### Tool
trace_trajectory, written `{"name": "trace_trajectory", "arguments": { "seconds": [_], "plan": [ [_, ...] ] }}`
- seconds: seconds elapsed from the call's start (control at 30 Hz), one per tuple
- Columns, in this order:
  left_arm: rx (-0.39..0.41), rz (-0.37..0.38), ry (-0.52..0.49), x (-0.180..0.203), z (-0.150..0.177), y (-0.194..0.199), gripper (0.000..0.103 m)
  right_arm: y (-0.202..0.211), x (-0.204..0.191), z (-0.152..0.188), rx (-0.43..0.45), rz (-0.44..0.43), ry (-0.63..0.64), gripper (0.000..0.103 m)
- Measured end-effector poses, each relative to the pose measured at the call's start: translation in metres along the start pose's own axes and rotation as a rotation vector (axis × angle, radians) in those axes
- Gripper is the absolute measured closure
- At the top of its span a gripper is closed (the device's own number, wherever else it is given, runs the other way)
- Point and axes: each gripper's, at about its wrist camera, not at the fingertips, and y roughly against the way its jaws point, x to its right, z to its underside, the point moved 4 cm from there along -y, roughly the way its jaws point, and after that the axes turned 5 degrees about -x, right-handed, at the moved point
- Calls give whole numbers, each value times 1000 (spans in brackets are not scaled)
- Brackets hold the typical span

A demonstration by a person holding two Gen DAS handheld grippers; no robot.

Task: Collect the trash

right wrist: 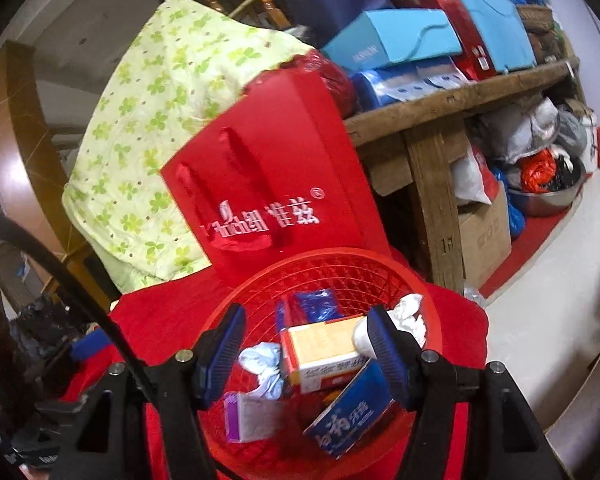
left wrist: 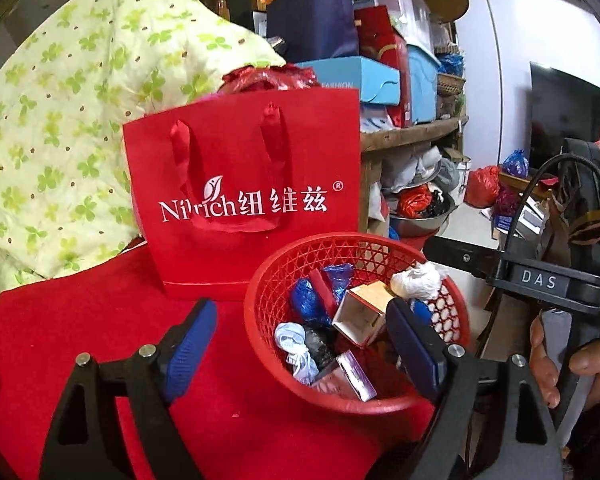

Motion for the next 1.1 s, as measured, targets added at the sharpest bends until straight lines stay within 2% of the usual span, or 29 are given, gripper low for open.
{"name": "trace_trajectory", "arguments": {
  "seconds": [0.17,0.37,0.77,1.1],
  "plan": [
    [6,1,3,-8,14,27,14,34,4,6,40,16,-26,36],
    [49,-52,75,-29,23,63,6,67,0,12,62,47,-25,36],
    [142,-208,136,-57,26,139,5,111,-86,32,78,34,160,36],
    [169,-302,165,-67,33,192,4,153,-129,51,86,125,265,35]
  ]
}}
